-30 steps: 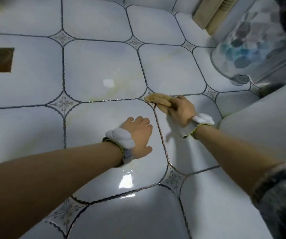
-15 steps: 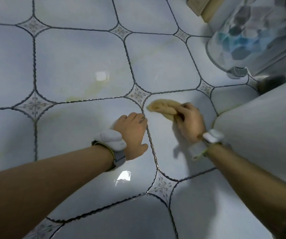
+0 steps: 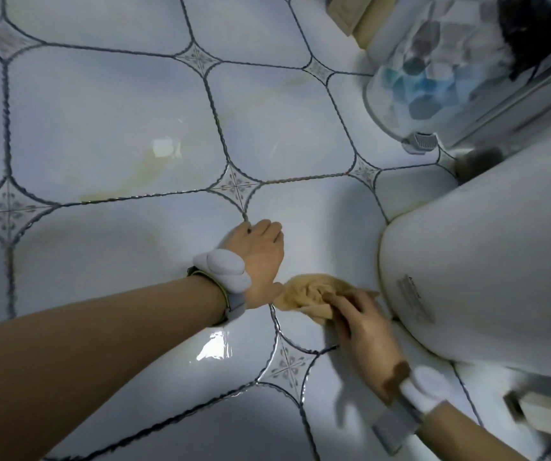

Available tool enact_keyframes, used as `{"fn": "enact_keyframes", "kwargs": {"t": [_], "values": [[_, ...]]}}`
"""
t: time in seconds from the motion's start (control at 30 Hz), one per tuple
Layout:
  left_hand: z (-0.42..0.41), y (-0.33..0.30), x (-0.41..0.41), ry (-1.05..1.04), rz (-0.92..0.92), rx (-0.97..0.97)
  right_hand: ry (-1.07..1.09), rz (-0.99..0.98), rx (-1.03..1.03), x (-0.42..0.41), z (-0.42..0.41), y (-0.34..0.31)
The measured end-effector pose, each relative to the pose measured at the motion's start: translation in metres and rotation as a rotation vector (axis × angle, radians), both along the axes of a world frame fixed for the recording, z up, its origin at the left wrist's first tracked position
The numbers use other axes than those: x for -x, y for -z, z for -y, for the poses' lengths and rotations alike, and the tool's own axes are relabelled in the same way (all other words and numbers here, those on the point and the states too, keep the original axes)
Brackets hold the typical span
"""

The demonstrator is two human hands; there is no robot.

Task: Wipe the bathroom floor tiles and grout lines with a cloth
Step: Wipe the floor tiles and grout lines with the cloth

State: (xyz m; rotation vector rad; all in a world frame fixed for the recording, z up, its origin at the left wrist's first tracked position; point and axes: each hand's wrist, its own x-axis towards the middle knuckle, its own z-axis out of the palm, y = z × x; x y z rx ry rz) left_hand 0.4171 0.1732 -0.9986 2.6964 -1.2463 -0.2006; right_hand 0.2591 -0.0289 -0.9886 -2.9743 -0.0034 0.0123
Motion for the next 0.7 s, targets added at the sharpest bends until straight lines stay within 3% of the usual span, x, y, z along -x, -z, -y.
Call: {"fn": "enact_keyframes", "kwargs": {"t": [0.1,0.2,0.27,0.37,0.5,0.7], "values": [[-0.001,0.0,-0.004,-0.016,-0.006,0.005,0.065,0.044,0.086,-0.071,0.009,-0.002],[-0.008,0.003,-0.007,-0.038,-0.035,-0.011,0.386,0.104,0.193,-0.166,0.029,0.01],[-0.012,0.006,-0.006,-0.06,-0.052,-0.009,0.605,0.035,0.187,-0.218,0.045,0.009],[-0.016,0.009,-0.005,-0.065,-0.051,0.001,0.757,-0.038,0.173,-0.252,0.057,0.007],[-0.017,0.008,-0.014,-0.067,-0.031,0.0,0.59,0.004,0.211,-0.198,0.029,0.006],[-0.02,0.014,-0.015,-0.05,-0.005,-0.042,0.036,-0.062,0.05,-0.038,-0.04,-0.005]]}}
